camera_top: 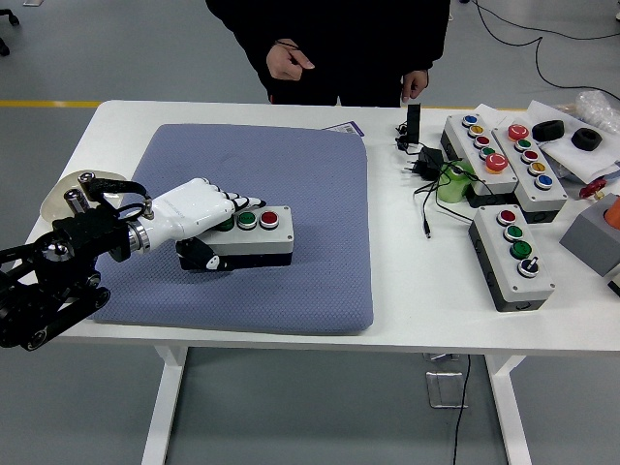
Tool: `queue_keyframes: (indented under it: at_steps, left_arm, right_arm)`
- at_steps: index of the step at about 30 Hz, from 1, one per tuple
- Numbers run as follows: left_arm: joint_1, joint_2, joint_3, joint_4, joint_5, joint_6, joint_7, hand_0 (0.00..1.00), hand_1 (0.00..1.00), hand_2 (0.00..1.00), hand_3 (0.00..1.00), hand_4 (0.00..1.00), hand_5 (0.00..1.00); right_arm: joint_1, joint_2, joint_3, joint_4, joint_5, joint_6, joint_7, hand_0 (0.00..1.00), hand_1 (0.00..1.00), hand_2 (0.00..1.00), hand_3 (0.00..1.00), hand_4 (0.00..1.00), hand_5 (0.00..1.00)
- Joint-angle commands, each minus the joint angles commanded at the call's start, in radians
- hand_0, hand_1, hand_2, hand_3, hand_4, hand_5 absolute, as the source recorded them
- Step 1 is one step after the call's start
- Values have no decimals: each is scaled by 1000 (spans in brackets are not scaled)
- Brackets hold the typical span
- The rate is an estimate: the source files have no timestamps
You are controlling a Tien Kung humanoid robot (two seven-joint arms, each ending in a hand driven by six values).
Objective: Pick up the button,place it on the desk,press the button,press the button
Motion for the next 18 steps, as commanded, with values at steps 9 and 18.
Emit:
queue_keyframes:
  at_steps: [9, 18]
  left_arm:
    - [8, 1, -22, 6, 1, -40, 18, 444, 596, 718, 998, 988, 256]
    - [26, 17, -41, -30, -39, -164, 39, 669, 789, 943, 998, 998, 447]
  right_arm:
    - [-1, -1, 0, 1, 0, 1, 0, 780, 750, 759, 604, 224, 168]
    - [-4, -2, -6, 1, 7, 0, 2, 780, 750, 759, 604, 224, 167]
